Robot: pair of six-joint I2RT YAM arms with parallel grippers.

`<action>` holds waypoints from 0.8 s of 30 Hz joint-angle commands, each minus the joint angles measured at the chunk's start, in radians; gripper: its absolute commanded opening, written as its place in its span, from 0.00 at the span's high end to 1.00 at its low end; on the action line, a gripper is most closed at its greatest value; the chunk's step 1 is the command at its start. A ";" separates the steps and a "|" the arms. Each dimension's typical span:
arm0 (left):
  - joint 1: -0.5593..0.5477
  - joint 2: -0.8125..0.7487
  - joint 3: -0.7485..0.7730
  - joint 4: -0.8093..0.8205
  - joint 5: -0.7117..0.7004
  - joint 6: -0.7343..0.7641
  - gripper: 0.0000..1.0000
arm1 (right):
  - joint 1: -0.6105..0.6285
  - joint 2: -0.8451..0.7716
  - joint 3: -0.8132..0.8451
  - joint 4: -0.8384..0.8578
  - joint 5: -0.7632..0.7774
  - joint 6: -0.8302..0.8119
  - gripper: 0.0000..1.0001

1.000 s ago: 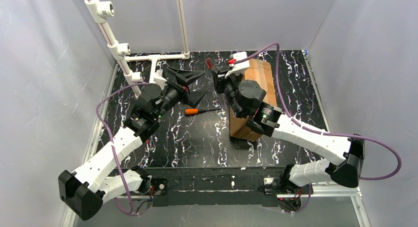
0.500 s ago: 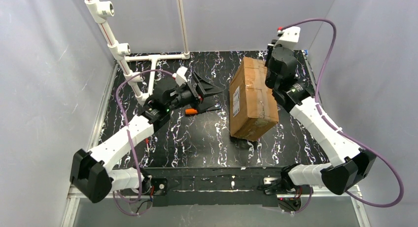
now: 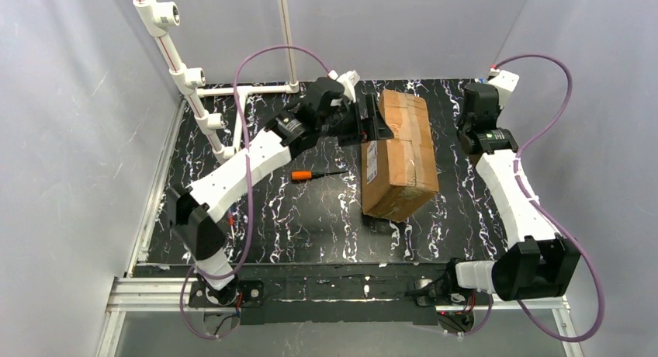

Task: Unpack the express box
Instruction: Move the express box to the center of the board.

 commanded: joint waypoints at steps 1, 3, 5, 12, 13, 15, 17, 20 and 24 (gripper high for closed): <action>0.006 0.145 0.194 -0.266 -0.095 0.189 0.17 | -0.087 0.016 -0.061 0.000 -0.343 0.156 0.99; 0.005 0.199 0.243 -0.275 -0.076 0.208 0.19 | -0.106 0.012 -0.107 0.026 -0.415 0.173 0.99; 0.006 0.239 0.269 -0.278 -0.057 0.221 0.20 | -0.108 0.006 -0.144 0.057 -0.473 0.175 0.99; 0.009 0.257 0.191 -0.145 0.064 0.182 0.30 | -0.108 -0.031 -0.241 0.108 -0.693 0.163 0.99; 0.009 0.246 0.161 -0.115 0.086 0.170 0.33 | -0.107 -0.047 -0.265 0.125 -0.741 0.171 0.99; 0.012 0.213 0.107 -0.075 0.109 0.147 0.37 | -0.093 -0.083 -0.306 0.145 -0.829 0.178 0.99; 0.013 0.173 0.042 -0.036 0.127 0.124 0.39 | -0.054 -0.116 -0.335 0.144 -0.865 0.176 0.99; 0.017 0.075 -0.098 0.035 0.154 0.078 0.41 | 0.020 -0.174 -0.348 0.113 -0.873 0.150 0.99; 0.017 -0.031 -0.223 0.088 0.162 0.039 0.41 | 0.071 -0.176 -0.335 0.089 -0.888 0.139 0.99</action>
